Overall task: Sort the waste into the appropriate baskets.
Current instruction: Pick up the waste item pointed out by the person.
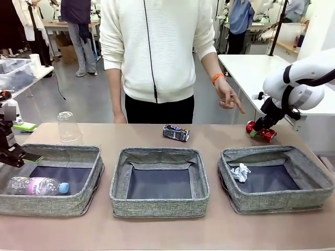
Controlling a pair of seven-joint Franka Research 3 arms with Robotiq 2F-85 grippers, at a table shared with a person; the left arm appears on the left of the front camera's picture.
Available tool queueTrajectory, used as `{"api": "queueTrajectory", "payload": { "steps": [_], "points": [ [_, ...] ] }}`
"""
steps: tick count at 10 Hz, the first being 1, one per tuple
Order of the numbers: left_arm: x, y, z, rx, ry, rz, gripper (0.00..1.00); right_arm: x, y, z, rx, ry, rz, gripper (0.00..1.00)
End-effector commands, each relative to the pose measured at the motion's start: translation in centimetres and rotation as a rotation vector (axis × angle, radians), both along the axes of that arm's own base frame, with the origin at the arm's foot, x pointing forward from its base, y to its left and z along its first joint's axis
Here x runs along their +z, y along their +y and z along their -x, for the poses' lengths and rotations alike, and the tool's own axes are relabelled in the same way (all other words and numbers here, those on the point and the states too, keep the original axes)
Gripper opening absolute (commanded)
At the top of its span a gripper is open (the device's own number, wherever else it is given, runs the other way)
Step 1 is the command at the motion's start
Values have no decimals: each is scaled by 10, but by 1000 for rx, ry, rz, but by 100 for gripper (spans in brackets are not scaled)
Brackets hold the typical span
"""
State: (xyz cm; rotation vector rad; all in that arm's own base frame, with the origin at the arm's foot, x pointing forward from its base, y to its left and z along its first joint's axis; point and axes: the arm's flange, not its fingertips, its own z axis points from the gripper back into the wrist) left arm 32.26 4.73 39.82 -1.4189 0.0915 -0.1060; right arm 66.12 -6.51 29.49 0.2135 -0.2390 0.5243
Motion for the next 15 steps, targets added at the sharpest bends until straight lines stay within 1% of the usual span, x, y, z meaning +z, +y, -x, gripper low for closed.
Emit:
{"api": "queueTrajectory", "payload": {
  "steps": [1,3,4,5,6,7,9,10,11,15],
  "points": [
    [1,1,2,-4,-5,-12,100,6,-7,-4,25,-6,-39,100],
    [1,1,2,-4,-5,-12,100,9,-9,-4,8,-12,-35,100],
    [1,1,2,-4,-5,-12,100,10,-10,-4,3,0,-41,72],
    [1,1,2,-4,-5,-12,100,11,-9,-3,3,11,-42,40],
    [1,1,2,-4,-5,-12,100,11,-8,-2,4,12,-34,12],
    [1,1,2,-4,-5,-12,100,10,-9,-2,5,17,-34,0],
    [1,1,2,-4,-5,-12,100,9,-8,-1,9,28,-26,0],
    [1,1,2,-4,-5,-12,100,8,-9,0,9,34,-25,4],
    [1,1,2,-4,-5,-12,100,7,-9,0,7,38,-23,0],
    [1,1,2,-4,-5,-12,100,7,-11,1,-14,50,-46,0]
  ]
}}
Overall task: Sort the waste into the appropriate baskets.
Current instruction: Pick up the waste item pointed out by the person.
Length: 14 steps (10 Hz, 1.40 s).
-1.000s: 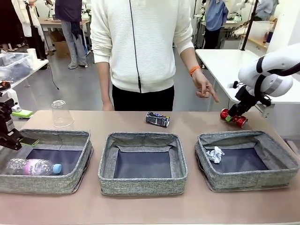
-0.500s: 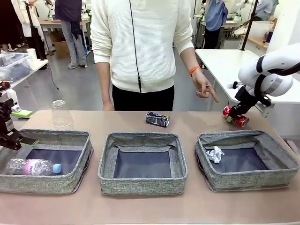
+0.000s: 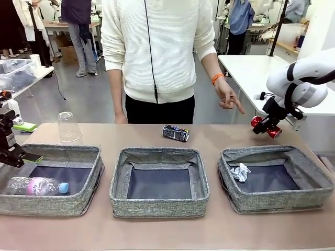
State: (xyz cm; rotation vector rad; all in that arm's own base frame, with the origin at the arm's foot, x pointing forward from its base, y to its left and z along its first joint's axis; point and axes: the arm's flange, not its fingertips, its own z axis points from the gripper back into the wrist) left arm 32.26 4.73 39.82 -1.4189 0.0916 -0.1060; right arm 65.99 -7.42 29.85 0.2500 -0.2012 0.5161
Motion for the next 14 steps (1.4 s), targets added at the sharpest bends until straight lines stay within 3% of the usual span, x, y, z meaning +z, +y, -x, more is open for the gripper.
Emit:
{"api": "queueTrajectory", "payload": {
  "steps": [1,3,4,5,6,7,8,10,11,12,14],
  "points": [
    [1,1,2,-4,-5,-12,100,5,-2,1,-19,7,-28,0],
    [1,1,2,-4,-5,-12,100,16,3,7,-66,54,-66,0],
    [1,1,2,-4,-5,-12,100,44,10,21,-160,59,-106,0],
    [1,1,2,-4,-5,-12,100,86,21,45,-387,88,-174,0],
    [1,1,2,-4,-5,-12,100,132,38,88,-571,94,-152,0],
    [1,1,2,-4,-5,-12,100,159,53,127,-704,117,-108,0],
    [1,1,2,-4,-5,-12,100,174,69,162,-746,102,-52,0],
    [1,1,2,-4,-5,-12,100,178,93,208,-672,132,-1,0],
    [1,1,2,-4,-5,-12,100,162,84,191,-545,286,37,0],
    [1,1,2,-4,-5,-12,100,186,78,195,-709,103,-58,0],
    [1,1,2,-4,-5,-12,100,186,78,195,-709,103,-58,0]
  ]
}}
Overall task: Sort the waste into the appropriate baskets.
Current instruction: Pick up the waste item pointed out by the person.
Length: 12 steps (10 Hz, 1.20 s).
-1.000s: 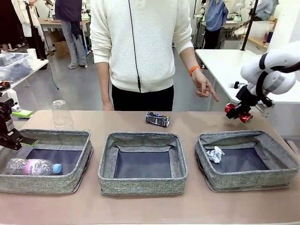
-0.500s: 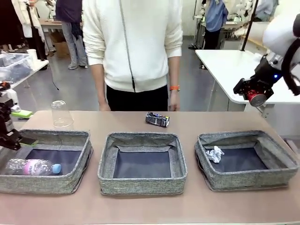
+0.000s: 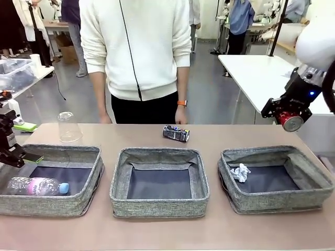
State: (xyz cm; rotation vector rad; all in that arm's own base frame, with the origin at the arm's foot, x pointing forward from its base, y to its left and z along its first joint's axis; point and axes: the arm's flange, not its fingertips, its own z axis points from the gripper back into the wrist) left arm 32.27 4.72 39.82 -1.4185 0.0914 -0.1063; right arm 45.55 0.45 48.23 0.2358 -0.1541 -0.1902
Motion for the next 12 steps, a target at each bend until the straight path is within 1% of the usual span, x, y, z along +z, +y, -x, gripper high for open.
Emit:
{"api": "queueTrajectory", "payload": {
  "steps": [1,2,3,4,5,6,7,8,9,10,11,12],
  "points": [
    [1,1,2,-4,-4,-12,100,-5,7,6,18,27,2,0],
    [1,1,2,-4,-4,-12,100,6,26,9,-18,2,28,0],
    [1,1,2,-4,-4,-12,100,39,66,12,-32,-49,104,0],
    [1,1,2,-4,-4,-12,100,82,119,18,-56,-72,179,0],
    [1,1,2,-4,-4,-12,100,112,168,18,-166,-15,212,0],
    [1,1,2,-4,-4,-12,100,131,217,21,-210,6,258,0],
    [1,1,2,-4,-4,-12,100,148,266,31,-222,32,289,0],
    [1,1,2,-4,-4,-12,100,160,305,45,-202,43,365,0],
    [1,1,2,-4,-4,-12,100,172,339,63,-179,40,403,0],
    [1,1,2,-4,-4,-12,100,185,366,78,-154,38,403,0],
    [1,1,2,-4,-4,-12,100,200,391,93,-150,55,416,0],
    [1,1,2,-4,-4,-12,100,211,408,104,-151,37,416,0]
  ]
}}
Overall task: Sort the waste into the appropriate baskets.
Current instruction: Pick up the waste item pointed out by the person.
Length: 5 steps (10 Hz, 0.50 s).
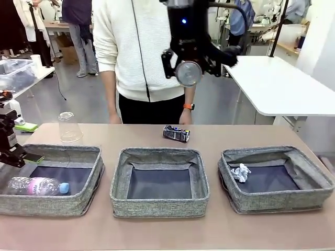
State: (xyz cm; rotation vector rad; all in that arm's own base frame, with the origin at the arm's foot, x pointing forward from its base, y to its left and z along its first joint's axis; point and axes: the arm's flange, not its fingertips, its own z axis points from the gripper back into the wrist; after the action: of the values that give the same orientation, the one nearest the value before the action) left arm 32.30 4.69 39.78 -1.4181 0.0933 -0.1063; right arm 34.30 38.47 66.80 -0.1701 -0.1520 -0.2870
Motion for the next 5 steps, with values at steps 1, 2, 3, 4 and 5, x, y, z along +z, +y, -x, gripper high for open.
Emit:
{"api": "queueTrajectory", "payload": {
  "steps": [1,2,3,4,5],
  "points": [
    [1,1,2,-3,-6,-11,100,34,39,0,-10,-12,33,0],
    [1,1,2,-3,-6,-11,100,42,44,4,-4,-45,43,0],
    [1,1,2,-3,-6,-11,100,49,46,5,0,-62,35,0],
    [1,1,2,-3,-6,-11,100,55,45,6,25,-68,19,0],
    [1,1,2,-3,-6,-11,100,60,44,8,54,-69,-9,0]
  ]
}}
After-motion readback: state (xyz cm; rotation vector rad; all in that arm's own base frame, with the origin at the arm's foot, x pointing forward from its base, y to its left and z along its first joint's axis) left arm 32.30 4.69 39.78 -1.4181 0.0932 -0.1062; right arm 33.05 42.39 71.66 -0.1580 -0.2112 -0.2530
